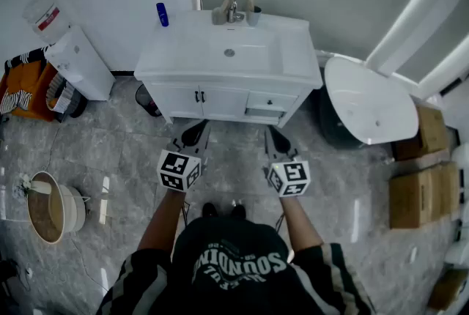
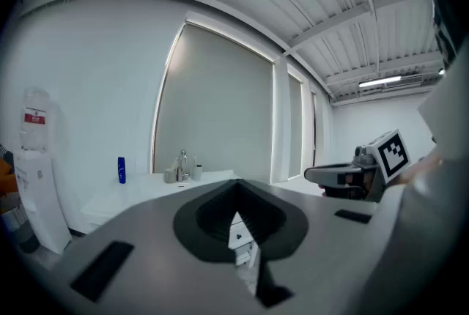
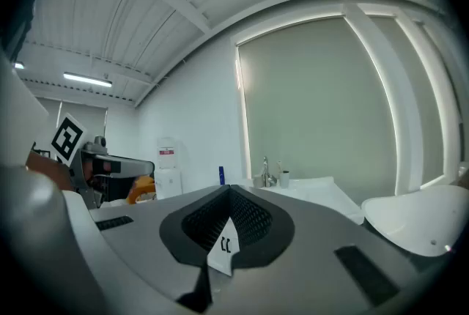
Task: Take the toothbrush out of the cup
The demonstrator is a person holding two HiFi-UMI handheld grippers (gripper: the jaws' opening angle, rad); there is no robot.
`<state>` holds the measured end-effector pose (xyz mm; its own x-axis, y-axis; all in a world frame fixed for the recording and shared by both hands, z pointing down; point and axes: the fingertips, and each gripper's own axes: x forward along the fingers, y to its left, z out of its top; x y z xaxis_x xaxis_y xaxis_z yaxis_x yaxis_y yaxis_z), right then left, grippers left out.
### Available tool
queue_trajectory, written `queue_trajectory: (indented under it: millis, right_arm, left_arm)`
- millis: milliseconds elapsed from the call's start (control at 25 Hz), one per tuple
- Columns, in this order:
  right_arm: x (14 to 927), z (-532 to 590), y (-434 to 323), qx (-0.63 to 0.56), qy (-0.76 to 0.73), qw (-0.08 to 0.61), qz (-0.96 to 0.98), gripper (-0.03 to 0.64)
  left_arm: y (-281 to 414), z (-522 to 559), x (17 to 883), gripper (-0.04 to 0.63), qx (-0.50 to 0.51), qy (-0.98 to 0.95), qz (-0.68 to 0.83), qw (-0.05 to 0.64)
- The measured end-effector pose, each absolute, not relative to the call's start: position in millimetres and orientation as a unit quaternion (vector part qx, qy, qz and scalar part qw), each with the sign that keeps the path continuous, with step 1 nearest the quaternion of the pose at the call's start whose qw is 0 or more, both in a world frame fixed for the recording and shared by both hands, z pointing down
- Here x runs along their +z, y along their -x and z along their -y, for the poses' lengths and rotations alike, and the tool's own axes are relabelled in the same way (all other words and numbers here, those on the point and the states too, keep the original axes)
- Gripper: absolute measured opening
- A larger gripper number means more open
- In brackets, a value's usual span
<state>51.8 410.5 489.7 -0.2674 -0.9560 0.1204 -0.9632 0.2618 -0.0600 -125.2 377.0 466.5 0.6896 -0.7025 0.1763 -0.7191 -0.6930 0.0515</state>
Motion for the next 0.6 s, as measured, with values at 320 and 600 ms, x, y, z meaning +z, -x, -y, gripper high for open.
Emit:
queue_trajectory:
  millis: [320,600]
  right_arm:
    - [486,-401,-50,0.056,-0.593,0.025,0.803,0.0]
    - [487,-399,-59,0.047,-0.604,0.029,0.795,0.0]
  left_arm:
    - [131,-370,474,-0.002,0.079,-0.917,0.385,0.061]
    - [130,-367,475,-0.002,0.077,-0.917,0.386,0.064]
